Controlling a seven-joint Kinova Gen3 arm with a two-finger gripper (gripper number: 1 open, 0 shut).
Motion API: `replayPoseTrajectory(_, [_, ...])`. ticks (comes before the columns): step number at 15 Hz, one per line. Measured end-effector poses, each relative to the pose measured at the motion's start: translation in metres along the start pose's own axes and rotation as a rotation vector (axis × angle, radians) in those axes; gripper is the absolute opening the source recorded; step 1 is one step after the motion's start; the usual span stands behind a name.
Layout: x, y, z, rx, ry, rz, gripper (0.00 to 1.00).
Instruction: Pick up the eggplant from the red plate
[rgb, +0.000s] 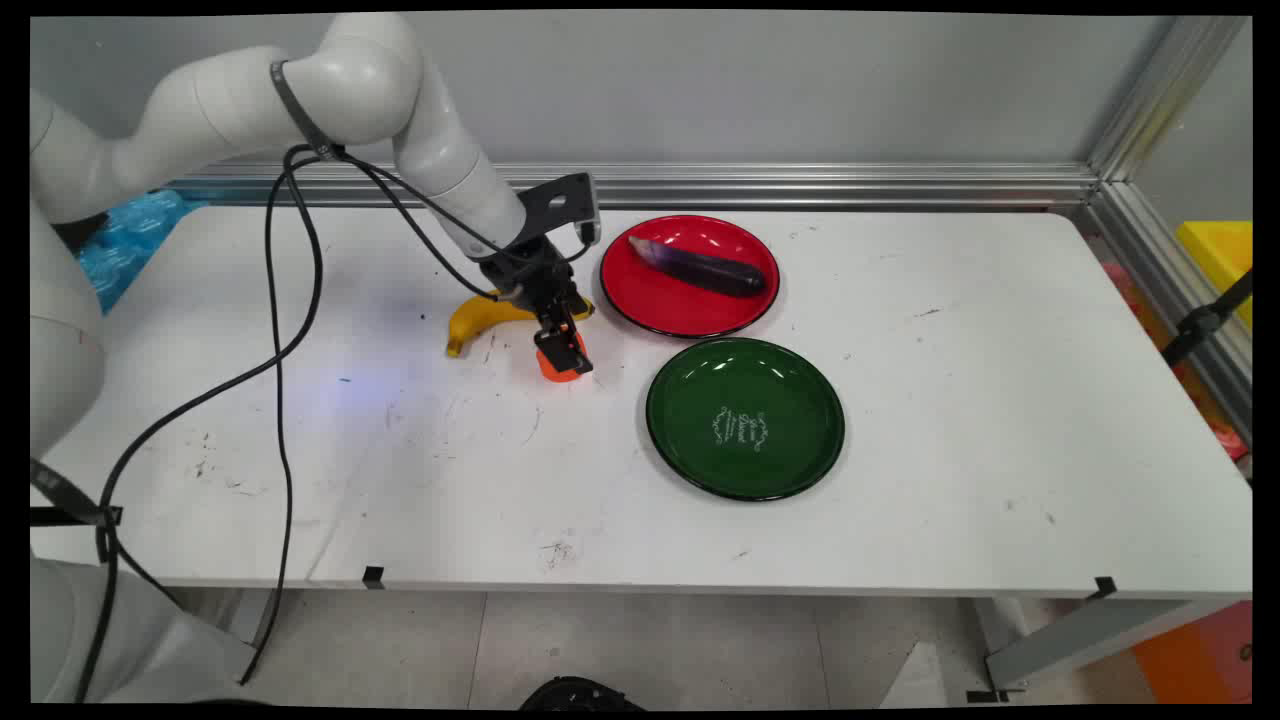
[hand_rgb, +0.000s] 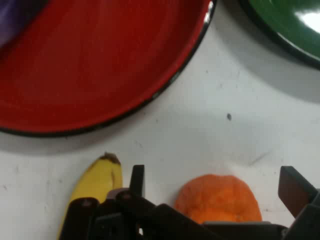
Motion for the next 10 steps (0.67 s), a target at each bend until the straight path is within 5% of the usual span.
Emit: replayPoseTrajectory(10, [0.022,0.014,-0.036,-0.018,-0.034,0.026,1.00])
